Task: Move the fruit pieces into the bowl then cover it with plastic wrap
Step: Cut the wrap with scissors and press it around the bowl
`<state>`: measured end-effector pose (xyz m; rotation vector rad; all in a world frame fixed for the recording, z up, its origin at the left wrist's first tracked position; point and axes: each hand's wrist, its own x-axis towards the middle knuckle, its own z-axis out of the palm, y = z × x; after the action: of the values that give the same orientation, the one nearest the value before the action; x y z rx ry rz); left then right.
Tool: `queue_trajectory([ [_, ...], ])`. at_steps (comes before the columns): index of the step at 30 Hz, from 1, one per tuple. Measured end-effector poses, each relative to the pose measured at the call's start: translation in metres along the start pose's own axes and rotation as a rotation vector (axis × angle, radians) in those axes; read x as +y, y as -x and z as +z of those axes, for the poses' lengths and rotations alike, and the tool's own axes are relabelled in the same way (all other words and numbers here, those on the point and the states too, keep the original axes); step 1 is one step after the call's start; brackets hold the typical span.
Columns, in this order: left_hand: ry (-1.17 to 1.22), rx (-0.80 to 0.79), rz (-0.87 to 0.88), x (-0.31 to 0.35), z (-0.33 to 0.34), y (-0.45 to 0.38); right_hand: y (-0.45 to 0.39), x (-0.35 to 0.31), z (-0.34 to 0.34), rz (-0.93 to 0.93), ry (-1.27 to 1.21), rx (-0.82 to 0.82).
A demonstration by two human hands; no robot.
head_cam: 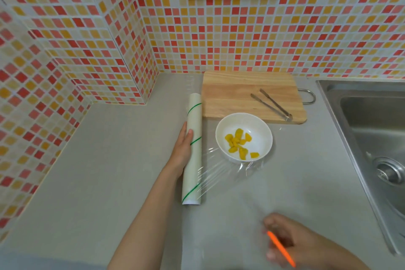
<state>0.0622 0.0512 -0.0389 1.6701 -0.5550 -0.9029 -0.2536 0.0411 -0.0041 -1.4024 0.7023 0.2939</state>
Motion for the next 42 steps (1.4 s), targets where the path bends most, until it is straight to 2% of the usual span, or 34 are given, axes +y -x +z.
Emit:
queue_trajectory([
  [2, 0.002, 0.001, -0.003, 0.000, 0.000, 0.001, -0.013, -0.009, 0.026, -0.025, 0.013, -0.031],
  [6, 0.026, 0.005, -0.003, 0.000, 0.000, 0.003, -0.040, -0.033, 0.054, -0.018, -0.088, 0.096],
  [14, 0.043, -0.003, 0.021, 0.000, -0.001, 0.005, -0.066, -0.058, 0.052, -0.059, -0.144, 0.264],
  [19, 0.049, -0.011, 0.030, -0.001, -0.001, 0.006, -0.080, -0.055, 0.051, -0.072, -0.261, 0.379],
  [24, 0.056, 0.002, 0.048, -0.002, 0.000, 0.006, -0.086, -0.056, 0.055, -0.117, -0.266, 0.391],
  [36, 0.061, 0.003, 0.060, -0.002, 0.000, 0.008, -0.113, -0.079, 0.053, -0.077, -0.160, 0.513],
  [42, 0.114, -0.013, 0.041, -0.003, -0.005, 0.005, -0.114, -0.083, 0.057, -0.070, -0.214, 0.478],
])
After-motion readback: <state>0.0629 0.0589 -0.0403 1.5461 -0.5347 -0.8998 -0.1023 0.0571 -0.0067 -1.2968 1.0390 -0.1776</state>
